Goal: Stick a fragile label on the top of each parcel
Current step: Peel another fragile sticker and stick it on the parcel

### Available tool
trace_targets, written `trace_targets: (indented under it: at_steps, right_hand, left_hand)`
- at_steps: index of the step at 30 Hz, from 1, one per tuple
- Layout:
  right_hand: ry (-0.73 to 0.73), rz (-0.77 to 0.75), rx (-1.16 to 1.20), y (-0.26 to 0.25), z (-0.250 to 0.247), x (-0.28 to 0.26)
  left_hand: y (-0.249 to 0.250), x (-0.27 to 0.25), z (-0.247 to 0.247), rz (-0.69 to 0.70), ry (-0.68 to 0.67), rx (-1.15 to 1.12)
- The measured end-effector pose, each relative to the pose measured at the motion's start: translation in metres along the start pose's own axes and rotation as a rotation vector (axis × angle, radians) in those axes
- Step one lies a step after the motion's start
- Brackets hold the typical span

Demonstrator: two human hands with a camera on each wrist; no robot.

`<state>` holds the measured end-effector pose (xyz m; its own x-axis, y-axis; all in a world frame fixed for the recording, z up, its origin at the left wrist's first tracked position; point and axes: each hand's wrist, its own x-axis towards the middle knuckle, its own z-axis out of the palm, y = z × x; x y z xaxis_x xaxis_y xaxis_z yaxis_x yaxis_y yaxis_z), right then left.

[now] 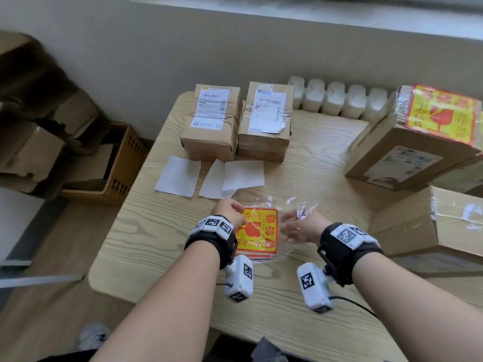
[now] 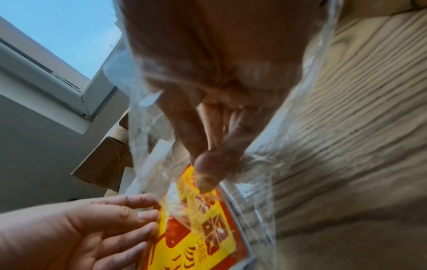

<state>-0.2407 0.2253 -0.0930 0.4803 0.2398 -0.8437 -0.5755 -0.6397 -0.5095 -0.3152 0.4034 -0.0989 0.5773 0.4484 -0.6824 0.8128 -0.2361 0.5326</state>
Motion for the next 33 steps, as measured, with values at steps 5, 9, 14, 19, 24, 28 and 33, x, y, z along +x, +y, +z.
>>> trace_targets:
  at_steps: [5, 9, 14, 19, 24, 28, 33]
  right_hand:
    - [0.08, -0.052, -0.097, -0.005, 0.008, 0.007]
    - [0.141, -0.077, -0.119, -0.007, 0.016, 0.011]
    - [0.258, -0.209, -0.162, 0.001, 0.018, 0.017]
    - [0.281, -0.223, -0.24, 0.004, 0.019, 0.012]
    - [0.366, -0.191, -0.309, -0.003, 0.022, 0.013]
    - [0.302, -0.174, -0.263, -0.005, 0.024, 0.019]
    - [0.331, -0.209, -0.306, 0.003, 0.021, 0.024]
  left_hand:
    - [-0.003, 0.004, 0.001, -0.009, 0.007, -0.015]
    - [-0.005, 0.006, 0.0, -0.01, 0.009, -0.04]
    - [-0.008, 0.005, -0.001, 0.01, 0.008, -0.114]
    - [-0.013, 0.004, 0.001, 0.015, 0.039, -0.166]
    - [-0.013, 0.002, 0.001, 0.021, 0.017, -0.106]
    - [-0.017, 0.002, 0.0, 0.02, 0.005, -0.104]
    - [-0.018, 0.003, -0.004, 0.023, -0.009, -0.088]
